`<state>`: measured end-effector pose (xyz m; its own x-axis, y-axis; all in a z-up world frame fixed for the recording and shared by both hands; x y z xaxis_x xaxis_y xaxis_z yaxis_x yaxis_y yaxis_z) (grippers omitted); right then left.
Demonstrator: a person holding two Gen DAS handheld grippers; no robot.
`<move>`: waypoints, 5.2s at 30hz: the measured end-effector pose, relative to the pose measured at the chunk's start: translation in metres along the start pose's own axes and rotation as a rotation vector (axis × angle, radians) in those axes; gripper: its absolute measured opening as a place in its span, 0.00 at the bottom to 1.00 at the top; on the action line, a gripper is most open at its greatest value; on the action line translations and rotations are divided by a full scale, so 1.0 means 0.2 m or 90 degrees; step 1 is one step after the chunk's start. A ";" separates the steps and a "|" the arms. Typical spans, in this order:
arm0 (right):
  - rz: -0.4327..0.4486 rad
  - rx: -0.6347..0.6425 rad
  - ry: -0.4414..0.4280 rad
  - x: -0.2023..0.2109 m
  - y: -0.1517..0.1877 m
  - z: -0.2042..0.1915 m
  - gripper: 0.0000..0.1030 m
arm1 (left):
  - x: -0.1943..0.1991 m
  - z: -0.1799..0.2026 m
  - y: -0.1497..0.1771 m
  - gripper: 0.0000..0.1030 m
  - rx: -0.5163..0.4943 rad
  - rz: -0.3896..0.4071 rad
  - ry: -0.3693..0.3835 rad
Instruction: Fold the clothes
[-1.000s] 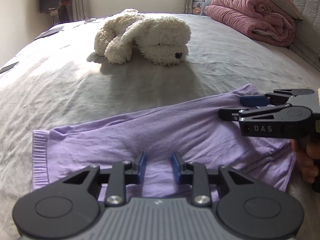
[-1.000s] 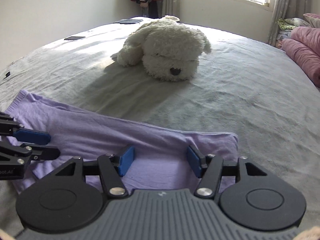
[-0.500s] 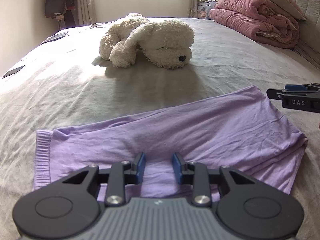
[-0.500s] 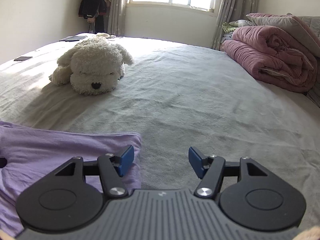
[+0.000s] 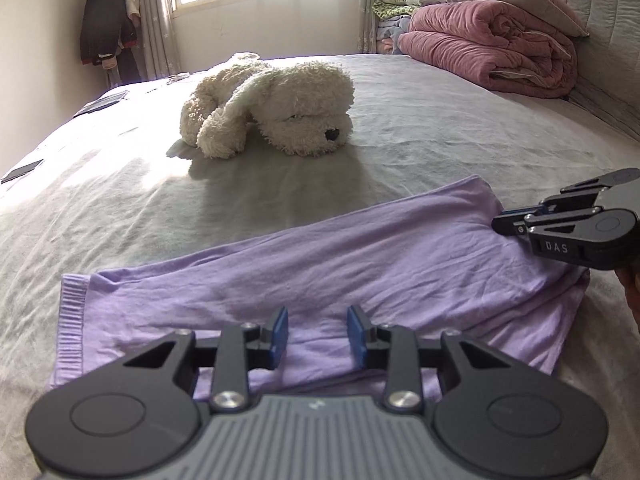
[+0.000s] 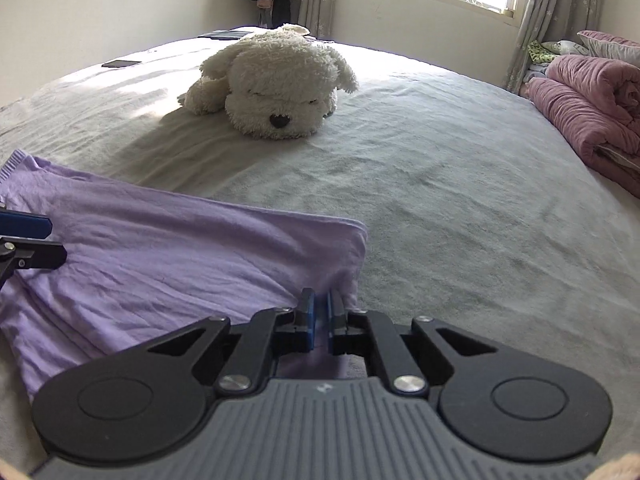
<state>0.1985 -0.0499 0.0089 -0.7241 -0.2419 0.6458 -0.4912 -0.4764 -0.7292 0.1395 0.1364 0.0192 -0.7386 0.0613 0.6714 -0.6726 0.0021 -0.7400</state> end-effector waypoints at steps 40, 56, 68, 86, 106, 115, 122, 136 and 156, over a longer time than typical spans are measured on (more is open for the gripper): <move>0.022 0.036 -0.051 0.01 -0.03 -0.13 0.41 | -0.02 0.02 0.02 0.36 -0.017 -0.019 -0.024; 0.012 -0.001 -0.010 0.00 -0.01 -0.03 0.57 | -0.03 0.03 0.02 0.36 -0.025 -0.018 -0.025; 0.007 -0.021 0.041 -0.01 0.01 0.04 0.59 | -0.02 0.03 0.02 0.36 -0.029 -0.016 -0.025; 0.098 0.020 -0.050 0.10 -0.11 -0.14 0.59 | -0.03 0.03 0.02 0.37 -0.031 -0.015 -0.026; 0.037 0.060 -0.100 0.02 -0.05 -0.21 0.62 | -0.03 0.03 0.02 0.37 -0.035 -0.014 -0.027; 0.033 0.050 -0.096 0.01 -0.04 -0.19 0.63 | -0.01 0.02 0.01 0.44 -0.043 -0.021 -0.038; 0.036 0.044 -0.096 0.00 -0.03 -0.18 0.67 | 0.03 -0.06 0.00 0.47 -0.038 -0.016 -0.068; 0.044 0.027 -0.104 -0.02 -0.01 -0.15 0.78 | 0.04 -0.26 -0.02 0.53 0.013 -0.029 -0.120; 0.044 0.029 -0.096 -0.04 0.00 -0.15 0.85 | 0.10 -0.23 -0.06 0.52 0.086 -0.097 -0.127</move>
<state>0.1892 -0.0226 -0.0020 -0.6727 -0.3980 0.6238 -0.4182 -0.4910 -0.7642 0.1355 0.1845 0.0403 -0.6142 -0.1277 0.7788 -0.7665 -0.1382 -0.6272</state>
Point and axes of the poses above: each gripper's, at about its wrist camera, not at the fingertips, and x roughly against the way its jaws point, z to its right, y to its underside, the point moved 2 cm from there along -x, roughly the way its jaws point, and after that the axes turned 8 degrees about x, right-handed, at the moved point
